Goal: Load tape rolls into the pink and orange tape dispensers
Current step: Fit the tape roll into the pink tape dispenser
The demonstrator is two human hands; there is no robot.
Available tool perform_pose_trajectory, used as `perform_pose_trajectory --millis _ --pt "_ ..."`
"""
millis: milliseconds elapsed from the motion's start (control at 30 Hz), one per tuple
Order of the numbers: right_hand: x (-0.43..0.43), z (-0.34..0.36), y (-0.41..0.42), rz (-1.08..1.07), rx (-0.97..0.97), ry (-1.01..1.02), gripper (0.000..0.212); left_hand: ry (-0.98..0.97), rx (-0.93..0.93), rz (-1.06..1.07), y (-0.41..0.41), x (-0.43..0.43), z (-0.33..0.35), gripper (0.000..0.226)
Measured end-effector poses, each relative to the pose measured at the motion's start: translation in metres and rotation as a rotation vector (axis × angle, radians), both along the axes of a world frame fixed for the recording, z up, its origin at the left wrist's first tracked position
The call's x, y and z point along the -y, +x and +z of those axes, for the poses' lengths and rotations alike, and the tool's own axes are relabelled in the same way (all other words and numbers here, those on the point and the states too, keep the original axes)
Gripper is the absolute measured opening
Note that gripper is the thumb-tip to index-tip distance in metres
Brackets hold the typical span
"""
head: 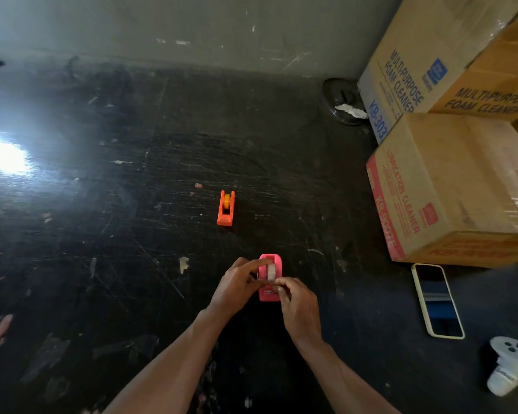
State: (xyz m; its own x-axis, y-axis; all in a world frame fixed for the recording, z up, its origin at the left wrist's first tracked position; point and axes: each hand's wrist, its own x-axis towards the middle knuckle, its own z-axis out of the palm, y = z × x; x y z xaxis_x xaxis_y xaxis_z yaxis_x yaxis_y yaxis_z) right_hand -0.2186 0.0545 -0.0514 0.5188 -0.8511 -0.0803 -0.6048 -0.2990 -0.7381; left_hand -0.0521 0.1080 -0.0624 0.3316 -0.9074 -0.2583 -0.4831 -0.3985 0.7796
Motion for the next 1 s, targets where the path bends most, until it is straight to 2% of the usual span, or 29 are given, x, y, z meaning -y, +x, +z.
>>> perform_pose_trajectory --millis 233,433,667,833,1000 --pt "0.003 0.008 0.001 0.022 0.028 -0.010 0.015 -0.014 0.019 0.025 -0.003 0.003 0.000 0.050" --pt "0.003 0.003 -0.002 0.045 -0.031 -0.047 0.017 -0.008 0.002 0.028 -0.003 0.003 0.000 0.051" --pt "0.001 0.000 -0.003 0.067 -0.064 -0.032 0.018 -0.011 0.021 -0.017 -0.001 0.003 -0.001 0.057" --pt "0.001 -0.003 -0.003 0.035 -0.035 -0.007 0.017 -0.030 0.087 -0.065 0.000 0.002 -0.005 0.051" --pt "0.003 -0.006 -0.002 0.027 -0.035 -0.026 0.018 0.003 0.072 -0.069 0.002 0.004 -0.007 0.053"
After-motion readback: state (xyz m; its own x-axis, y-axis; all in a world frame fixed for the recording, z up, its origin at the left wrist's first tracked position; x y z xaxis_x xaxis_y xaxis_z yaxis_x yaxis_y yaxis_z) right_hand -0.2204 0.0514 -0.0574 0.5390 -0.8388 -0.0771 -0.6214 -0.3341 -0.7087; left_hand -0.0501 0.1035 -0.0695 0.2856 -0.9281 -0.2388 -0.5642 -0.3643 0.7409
